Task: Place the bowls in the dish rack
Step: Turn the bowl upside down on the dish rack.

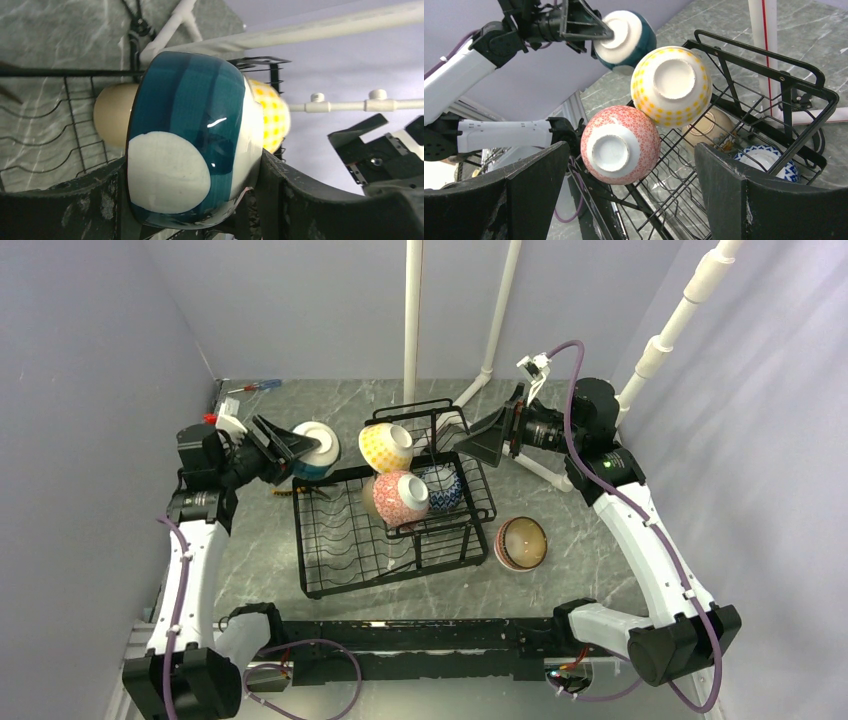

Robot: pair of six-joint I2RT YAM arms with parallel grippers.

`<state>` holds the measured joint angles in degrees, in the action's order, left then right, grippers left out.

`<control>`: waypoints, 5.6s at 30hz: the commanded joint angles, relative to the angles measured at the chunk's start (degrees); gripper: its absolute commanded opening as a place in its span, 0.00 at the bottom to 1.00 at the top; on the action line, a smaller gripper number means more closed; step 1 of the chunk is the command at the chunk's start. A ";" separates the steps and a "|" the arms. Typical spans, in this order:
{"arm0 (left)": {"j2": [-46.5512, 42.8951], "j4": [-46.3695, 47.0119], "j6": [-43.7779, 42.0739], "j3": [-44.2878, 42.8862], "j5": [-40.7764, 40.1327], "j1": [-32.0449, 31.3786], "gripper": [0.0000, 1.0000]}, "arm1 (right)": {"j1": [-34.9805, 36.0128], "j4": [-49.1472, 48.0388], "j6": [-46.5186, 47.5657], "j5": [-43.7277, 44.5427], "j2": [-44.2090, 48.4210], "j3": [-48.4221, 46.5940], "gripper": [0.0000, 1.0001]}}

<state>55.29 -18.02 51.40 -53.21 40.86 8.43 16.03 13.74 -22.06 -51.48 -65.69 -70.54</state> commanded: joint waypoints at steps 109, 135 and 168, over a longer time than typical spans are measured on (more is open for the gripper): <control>26.23 -14.42 -23.84 -0.28 -20.18 -12.10 0.94 | -0.26 -2.75 1.38 -1.09 -2.45 1.54 1.00; 31.43 -29.62 -28.07 -9.77 -38.71 -17.98 0.94 | -0.21 -3.16 1.01 -1.07 -2.01 2.29 1.00; 31.16 -16.87 -27.54 -5.54 -18.76 -18.02 0.61 | -0.21 -2.40 1.61 -0.72 -1.60 2.38 1.00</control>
<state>85.12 -37.06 24.60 -59.27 22.79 -9.54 16.03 13.19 -21.12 -51.55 -68.27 -67.75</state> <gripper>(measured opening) 0.732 0.994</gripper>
